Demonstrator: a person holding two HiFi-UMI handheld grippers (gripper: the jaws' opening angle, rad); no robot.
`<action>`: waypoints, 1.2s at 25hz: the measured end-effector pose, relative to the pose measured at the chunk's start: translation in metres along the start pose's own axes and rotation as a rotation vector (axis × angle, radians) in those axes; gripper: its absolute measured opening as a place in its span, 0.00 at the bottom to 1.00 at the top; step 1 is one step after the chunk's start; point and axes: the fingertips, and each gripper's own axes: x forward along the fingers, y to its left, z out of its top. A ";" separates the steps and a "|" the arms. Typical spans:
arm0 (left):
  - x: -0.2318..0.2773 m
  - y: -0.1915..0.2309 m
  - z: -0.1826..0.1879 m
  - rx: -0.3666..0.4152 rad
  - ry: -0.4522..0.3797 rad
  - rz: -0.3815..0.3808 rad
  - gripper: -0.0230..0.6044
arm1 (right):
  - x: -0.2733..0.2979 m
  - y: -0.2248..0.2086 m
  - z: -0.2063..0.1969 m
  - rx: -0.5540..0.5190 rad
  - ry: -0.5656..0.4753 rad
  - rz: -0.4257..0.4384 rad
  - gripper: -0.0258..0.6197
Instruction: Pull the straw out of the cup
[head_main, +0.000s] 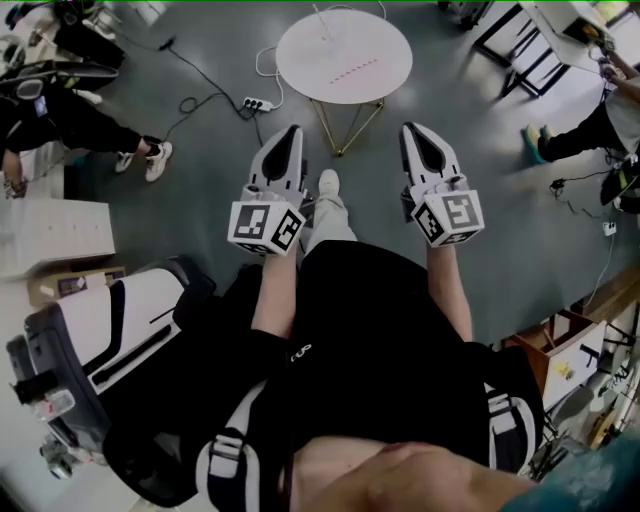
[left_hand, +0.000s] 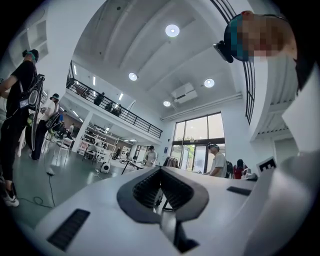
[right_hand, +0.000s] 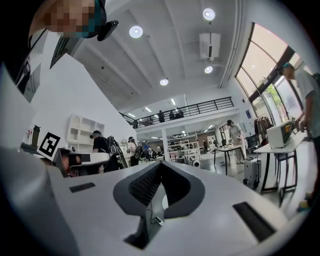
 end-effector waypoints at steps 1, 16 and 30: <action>0.007 0.007 -0.003 -0.008 0.007 0.005 0.05 | 0.008 -0.003 -0.002 0.002 0.006 0.004 0.06; 0.089 0.092 -0.040 -0.064 0.151 0.069 0.05 | 0.118 -0.096 -0.043 0.097 0.080 -0.055 0.06; 0.201 0.155 -0.056 -0.085 0.259 -0.039 0.05 | 0.214 -0.156 -0.054 0.113 0.095 -0.158 0.06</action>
